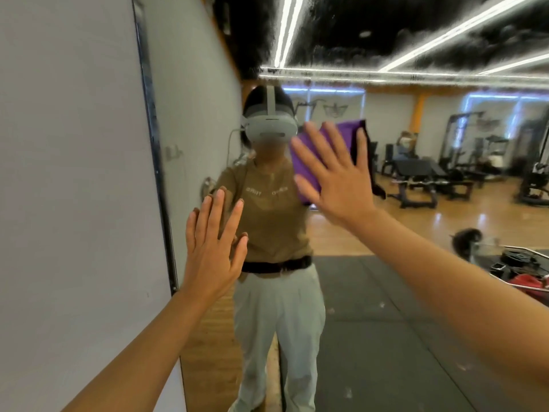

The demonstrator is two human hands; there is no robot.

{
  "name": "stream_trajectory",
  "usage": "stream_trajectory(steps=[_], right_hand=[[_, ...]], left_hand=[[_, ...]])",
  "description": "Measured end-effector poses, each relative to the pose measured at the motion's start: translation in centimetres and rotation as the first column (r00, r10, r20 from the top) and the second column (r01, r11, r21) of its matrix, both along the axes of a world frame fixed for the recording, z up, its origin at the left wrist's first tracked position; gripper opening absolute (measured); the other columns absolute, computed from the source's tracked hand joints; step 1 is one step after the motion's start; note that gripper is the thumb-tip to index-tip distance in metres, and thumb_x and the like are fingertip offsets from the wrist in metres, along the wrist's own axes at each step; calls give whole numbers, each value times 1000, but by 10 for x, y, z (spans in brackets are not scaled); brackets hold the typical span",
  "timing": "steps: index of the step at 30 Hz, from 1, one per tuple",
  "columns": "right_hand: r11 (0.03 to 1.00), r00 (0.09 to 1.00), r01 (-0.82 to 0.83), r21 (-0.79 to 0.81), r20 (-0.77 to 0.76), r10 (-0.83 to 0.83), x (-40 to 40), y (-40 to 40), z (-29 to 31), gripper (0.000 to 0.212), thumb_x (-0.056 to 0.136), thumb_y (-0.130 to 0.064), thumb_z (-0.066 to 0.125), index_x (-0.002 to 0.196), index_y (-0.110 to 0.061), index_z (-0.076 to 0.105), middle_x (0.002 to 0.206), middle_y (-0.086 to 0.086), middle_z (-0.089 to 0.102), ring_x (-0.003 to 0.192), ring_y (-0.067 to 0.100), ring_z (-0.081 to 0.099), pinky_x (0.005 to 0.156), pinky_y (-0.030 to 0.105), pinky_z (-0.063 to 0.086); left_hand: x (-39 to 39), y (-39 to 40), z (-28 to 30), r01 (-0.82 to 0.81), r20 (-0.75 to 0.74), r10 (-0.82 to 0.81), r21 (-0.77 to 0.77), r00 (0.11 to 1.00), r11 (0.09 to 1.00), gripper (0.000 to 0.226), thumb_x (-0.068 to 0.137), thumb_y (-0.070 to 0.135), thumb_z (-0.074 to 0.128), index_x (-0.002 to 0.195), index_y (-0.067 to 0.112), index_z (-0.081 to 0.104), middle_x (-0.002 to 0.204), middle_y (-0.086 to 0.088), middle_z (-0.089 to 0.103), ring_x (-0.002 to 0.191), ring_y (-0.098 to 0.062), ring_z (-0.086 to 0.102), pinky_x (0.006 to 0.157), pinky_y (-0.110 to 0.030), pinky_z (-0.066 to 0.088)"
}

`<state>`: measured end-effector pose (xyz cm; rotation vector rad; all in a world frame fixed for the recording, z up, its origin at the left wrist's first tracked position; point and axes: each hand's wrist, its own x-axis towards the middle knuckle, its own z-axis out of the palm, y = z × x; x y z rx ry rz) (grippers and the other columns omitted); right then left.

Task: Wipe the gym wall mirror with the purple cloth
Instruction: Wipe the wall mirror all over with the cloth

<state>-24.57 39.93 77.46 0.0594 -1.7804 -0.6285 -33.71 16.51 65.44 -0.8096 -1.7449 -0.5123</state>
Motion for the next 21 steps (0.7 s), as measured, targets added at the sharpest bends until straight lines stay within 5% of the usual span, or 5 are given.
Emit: stream_trajectory(steps=[5,9,13,18,21], right_hand=[[989,995,-11,-147,-99,-4,-9,-16,1,58,107,-51,29,159,-24,28,165,8,25,152,36,23,119,65,13],[994,988,-55,92,148,41,-5,-21,-114,63,103,-52,41,160,-30,25,167,3,18,154,33,17,121,64,8],[922,943,-20,386,313,-110,-1,-13,-198,72,100,-56,43,162,-31,14,170,-1,1,156,27,2,123,58,-7],[857,916,-141,497,394,-78,-4,-10,-154,68,100,-54,45,160,-33,23,168,-5,14,156,23,10,125,54,-4],[933,957,-150,327,286,53,-11,-24,-82,60,101,-53,42,157,-32,33,165,-1,26,153,26,22,123,57,8]], left_hand=[[-3,-4,0,-25,7,25,5,1000,1000,65,99,35,45,159,18,23,167,-16,16,155,-30,7,126,-46,1],[-8,-14,-1,-13,10,13,-24,1000,1000,65,100,35,45,159,17,24,167,-15,15,156,-30,7,125,-49,5],[-11,-22,-1,-22,0,22,-62,1000,998,66,100,34,46,160,17,22,167,-15,15,156,-30,7,126,-46,3],[-12,-30,-3,-31,16,32,-57,999,998,66,100,35,45,159,15,25,167,-15,14,156,-28,5,126,-41,-3],[-14,-37,-3,-32,20,33,-48,999,998,65,100,35,45,159,15,26,167,-14,14,156,-28,6,126,-41,-1]])
